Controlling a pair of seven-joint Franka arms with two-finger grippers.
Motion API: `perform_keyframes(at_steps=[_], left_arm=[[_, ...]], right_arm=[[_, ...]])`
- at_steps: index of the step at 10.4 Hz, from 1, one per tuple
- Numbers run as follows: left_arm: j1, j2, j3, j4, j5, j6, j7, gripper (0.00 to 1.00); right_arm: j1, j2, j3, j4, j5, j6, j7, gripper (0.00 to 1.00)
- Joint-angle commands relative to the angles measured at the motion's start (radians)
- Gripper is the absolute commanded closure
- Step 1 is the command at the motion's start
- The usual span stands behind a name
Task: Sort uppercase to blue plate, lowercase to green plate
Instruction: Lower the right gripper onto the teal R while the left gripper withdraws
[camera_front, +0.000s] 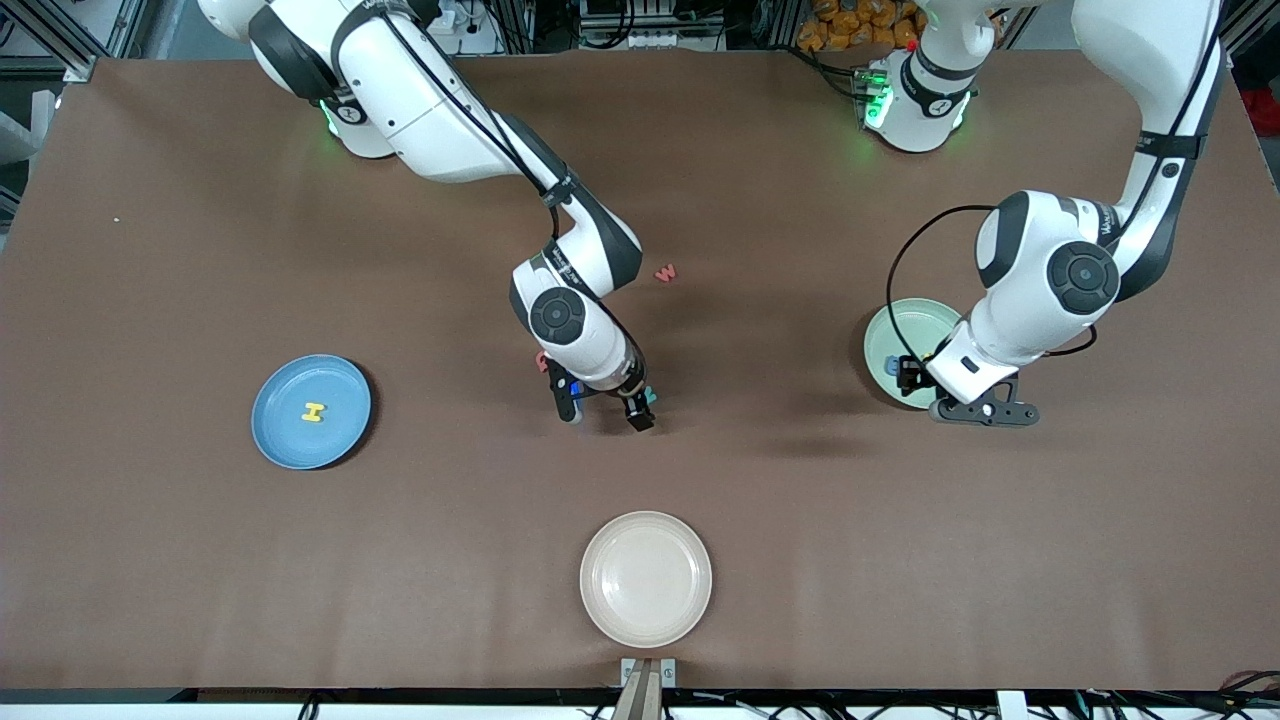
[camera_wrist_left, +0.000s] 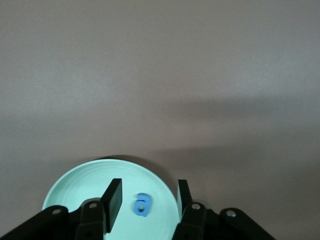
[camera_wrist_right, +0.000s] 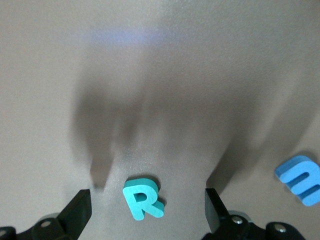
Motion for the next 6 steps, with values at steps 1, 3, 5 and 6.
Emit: perform_keyframes(at_steps=[1,3,5,6], left_arm=[[-0.008,-0.020,0.005,0.027,-0.031,-0.026,-0.033,0.47],[-0.008,-0.018,0.003,0.047,-0.031,-0.026,-0.035,0.47],[-0.008,-0.018,0.003,0.067,-0.072,-0.026,-0.047,0.47],[-0.008,-0.017,0.003,0.087,-0.099,-0.027,-0.062,0.47]], right_arm=[[-0.002,0.010,0.007,0.018,-0.022,0.004,0.035,0.31],[0.004,0.010,0.007,0.016,-0.028,0.007,0.036,1.00],[0.007,0.010,0.008,0.016,-0.030,0.021,0.036,1.00],[0.005,0.010,0.008,0.016,-0.030,0.021,0.036,1.00]])
